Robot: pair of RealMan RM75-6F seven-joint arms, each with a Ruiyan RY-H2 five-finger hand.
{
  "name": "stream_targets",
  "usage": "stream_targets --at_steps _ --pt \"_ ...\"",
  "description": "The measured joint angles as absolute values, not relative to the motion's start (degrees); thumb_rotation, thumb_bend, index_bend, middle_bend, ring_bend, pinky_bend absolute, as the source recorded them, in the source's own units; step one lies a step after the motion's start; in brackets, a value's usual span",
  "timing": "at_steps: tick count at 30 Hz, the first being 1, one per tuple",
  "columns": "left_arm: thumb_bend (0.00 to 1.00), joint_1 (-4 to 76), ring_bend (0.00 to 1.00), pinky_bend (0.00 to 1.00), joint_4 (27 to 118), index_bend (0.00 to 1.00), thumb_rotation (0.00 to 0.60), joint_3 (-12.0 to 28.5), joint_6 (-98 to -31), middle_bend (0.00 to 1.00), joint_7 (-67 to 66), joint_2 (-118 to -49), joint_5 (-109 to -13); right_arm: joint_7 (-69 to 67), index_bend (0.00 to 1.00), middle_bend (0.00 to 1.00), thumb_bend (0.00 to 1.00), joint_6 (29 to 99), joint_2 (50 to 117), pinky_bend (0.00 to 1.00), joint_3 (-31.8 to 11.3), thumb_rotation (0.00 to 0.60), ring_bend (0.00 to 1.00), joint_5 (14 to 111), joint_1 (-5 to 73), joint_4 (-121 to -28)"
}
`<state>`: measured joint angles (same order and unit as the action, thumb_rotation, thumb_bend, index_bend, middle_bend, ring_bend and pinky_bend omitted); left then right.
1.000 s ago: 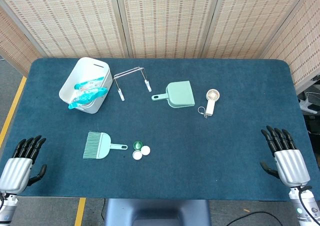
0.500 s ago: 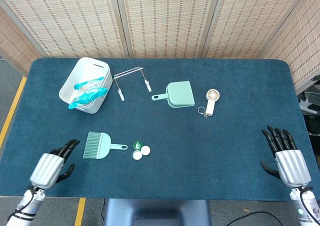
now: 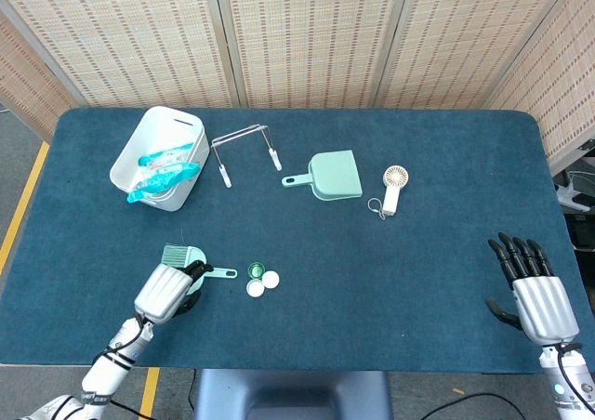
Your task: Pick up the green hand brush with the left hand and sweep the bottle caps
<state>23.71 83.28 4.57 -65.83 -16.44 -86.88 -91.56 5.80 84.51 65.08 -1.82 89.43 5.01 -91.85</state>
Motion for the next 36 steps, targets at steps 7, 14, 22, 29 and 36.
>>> stream_targets --at_steps 7,14,22,29,36 --pt "0.41 26.5 0.70 0.88 78.9 0.31 0.600 5.3 -62.9 0.33 -17.9 -90.7 -89.2 6.0 0.00 0.00 0.15 84.4 65.0 0.00 -2.2 0.600 0.00 88.6 5.0 -92.0" --pt "0.38 28.5 0.70 0.88 74.4 0.31 0.600 5.3 -61.9 0.33 -17.5 -94.2 -88.2 5.5 0.00 0.00 0.15 85.1 64.3 0.00 -2.2 0.600 0.00 88.7 4.6 -92.4" --pt "0.35 30.1 0.70 0.89 69.1 0.33 0.600 5.0 -61.7 0.35 -18.2 -98.6 -87.6 4.6 0.00 0.00 0.15 85.0 63.7 0.00 -2.0 0.599 0.00 88.9 4.5 -92.9" --pt "0.35 31.2 0.70 0.89 65.6 0.34 0.600 4.8 -61.7 0.36 -18.8 -100.7 -87.0 4.4 0.00 0.00 0.15 84.2 63.4 0.00 -1.8 0.600 0.00 88.7 4.6 -93.1" --pt "0.34 31.7 0.71 0.89 63.3 0.37 0.600 4.1 -61.9 0.40 -20.9 -101.9 -86.6 4.1 0.00 0.00 0.15 84.2 63.1 0.00 -1.8 0.600 0.00 88.6 4.6 -93.3"
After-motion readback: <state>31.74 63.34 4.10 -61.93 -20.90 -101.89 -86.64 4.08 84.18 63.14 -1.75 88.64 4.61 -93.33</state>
